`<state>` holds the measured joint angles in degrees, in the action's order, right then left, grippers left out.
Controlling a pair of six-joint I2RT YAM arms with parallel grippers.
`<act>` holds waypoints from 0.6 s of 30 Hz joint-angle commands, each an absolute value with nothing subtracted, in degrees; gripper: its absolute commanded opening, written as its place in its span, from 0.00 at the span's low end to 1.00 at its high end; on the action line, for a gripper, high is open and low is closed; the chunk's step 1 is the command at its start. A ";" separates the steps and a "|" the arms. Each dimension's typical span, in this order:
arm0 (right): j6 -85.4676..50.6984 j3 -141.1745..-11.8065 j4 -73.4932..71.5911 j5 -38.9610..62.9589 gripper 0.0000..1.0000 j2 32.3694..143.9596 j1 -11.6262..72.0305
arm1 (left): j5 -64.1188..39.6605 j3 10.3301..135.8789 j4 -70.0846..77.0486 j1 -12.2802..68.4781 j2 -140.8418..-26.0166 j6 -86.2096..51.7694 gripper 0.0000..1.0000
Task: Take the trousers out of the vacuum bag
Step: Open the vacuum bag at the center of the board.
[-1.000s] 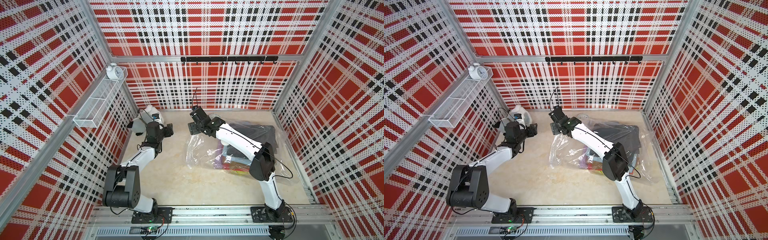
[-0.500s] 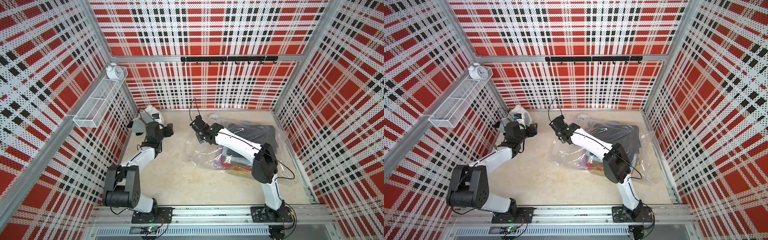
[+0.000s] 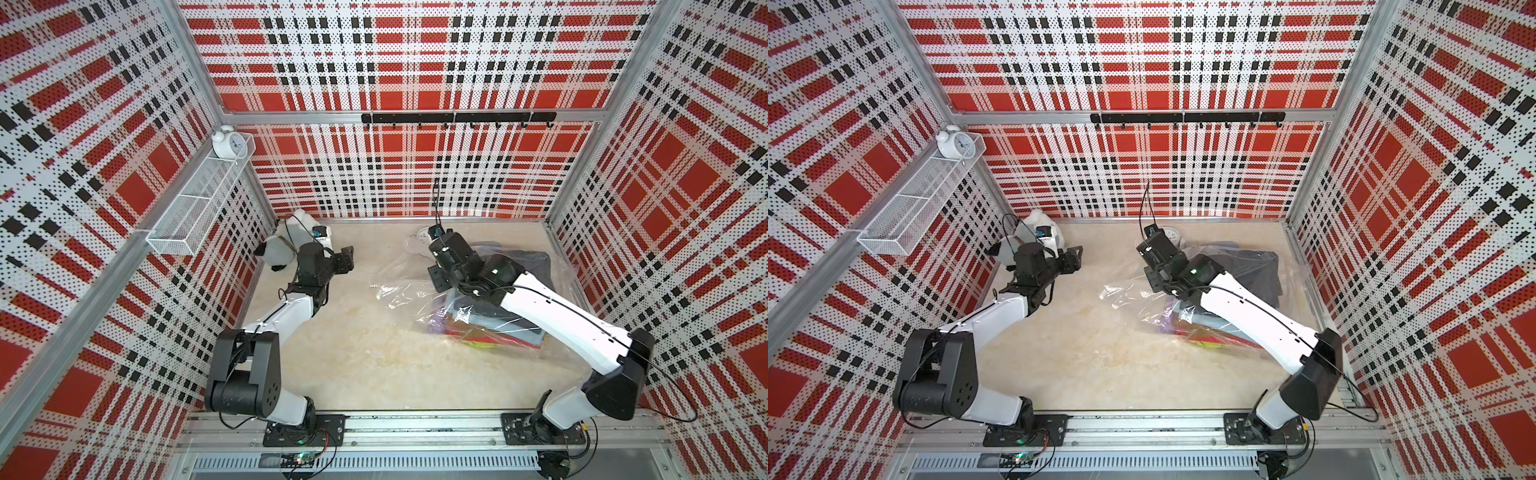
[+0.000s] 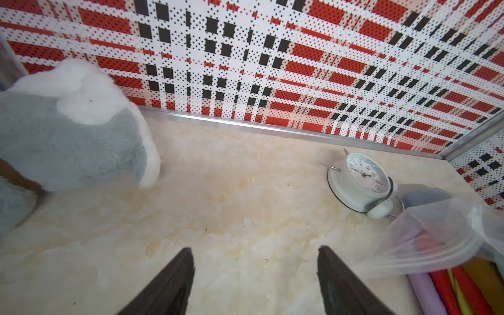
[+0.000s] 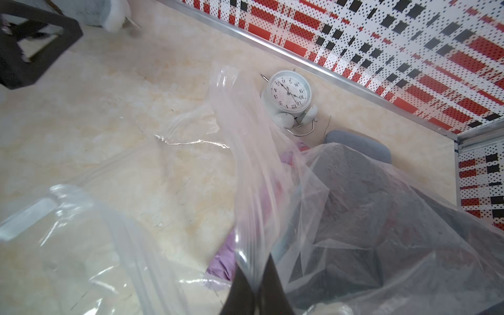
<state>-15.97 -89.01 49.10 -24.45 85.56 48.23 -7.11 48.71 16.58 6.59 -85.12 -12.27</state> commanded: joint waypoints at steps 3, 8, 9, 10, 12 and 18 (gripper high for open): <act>-13.56 -86.61 50.59 -20.62 0.00 77.53 48.38 | -7.27 52.92 16.93 9.62 -85.00 -9.96 0.74; -12.66 -83.46 51.39 -20.52 0.00 70.33 47.67 | -6.39 55.19 15.49 12.36 -84.53 -8.79 0.74; -12.57 -82.80 51.32 -20.56 0.00 68.94 47.35 | -6.31 55.58 15.24 12.60 -84.46 -8.74 0.74; -12.65 -82.02 51.05 -20.55 0.00 67.31 46.83 | -6.31 56.00 14.91 12.99 -84.40 -8.79 0.74; -12.53 -80.58 50.29 -20.48 0.00 64.76 46.07 | -6.36 56.74 14.07 13.67 -84.33 -8.78 0.74; -10.86 -78.16 44.40 -12.90 0.00 66.79 45.68 | -4.54 56.99 10.56 19.32 -81.60 -7.37 0.74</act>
